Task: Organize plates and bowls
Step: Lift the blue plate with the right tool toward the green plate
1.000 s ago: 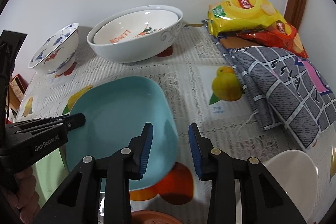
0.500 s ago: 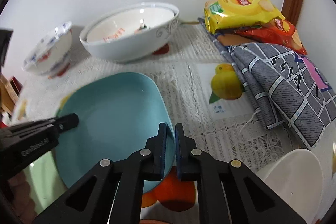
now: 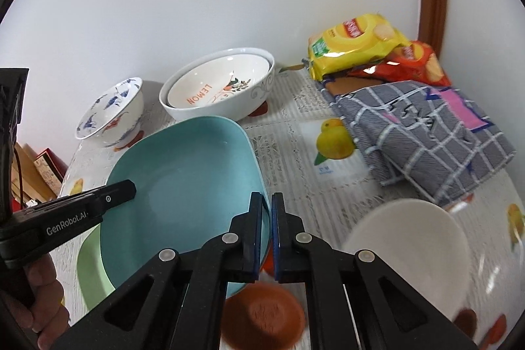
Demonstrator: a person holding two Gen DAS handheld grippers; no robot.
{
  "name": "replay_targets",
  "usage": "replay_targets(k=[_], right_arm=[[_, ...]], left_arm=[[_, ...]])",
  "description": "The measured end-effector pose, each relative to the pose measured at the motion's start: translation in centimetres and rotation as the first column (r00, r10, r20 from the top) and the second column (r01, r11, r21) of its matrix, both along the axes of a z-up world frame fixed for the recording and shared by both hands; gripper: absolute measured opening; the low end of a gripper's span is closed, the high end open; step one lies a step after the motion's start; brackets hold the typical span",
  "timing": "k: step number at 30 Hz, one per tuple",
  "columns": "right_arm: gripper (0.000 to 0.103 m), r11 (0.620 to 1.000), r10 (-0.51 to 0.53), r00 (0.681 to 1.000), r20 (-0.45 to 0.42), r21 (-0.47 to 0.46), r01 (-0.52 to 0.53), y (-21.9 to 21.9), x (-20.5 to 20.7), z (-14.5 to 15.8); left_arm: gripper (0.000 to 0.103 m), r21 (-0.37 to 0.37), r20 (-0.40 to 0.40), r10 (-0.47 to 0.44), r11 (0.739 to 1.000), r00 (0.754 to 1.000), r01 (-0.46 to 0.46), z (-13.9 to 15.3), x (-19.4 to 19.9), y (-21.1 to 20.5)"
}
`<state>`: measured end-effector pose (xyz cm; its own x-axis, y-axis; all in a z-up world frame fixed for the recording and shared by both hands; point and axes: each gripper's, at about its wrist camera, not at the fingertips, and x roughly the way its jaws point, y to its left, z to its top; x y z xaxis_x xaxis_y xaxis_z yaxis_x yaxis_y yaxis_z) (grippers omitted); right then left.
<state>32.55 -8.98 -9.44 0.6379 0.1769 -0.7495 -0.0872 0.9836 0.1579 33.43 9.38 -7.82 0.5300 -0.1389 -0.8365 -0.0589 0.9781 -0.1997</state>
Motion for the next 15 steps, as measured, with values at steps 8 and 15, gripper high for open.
replay_targets(k=[8,15], right_arm=[[0.006,1.000,-0.003,0.999,0.037,0.027,0.002,0.1,-5.3,3.5],[0.006,0.999,0.004,0.999,0.048,0.046,-0.006,0.8,-9.4,5.3]], left_arm=[[0.008,-0.003,0.041,0.015,1.000,0.999,-0.015,3.7,-5.5,0.6],[0.008,-0.018,0.060,0.045,0.999,0.997,-0.044,5.2,-9.7,1.8]])
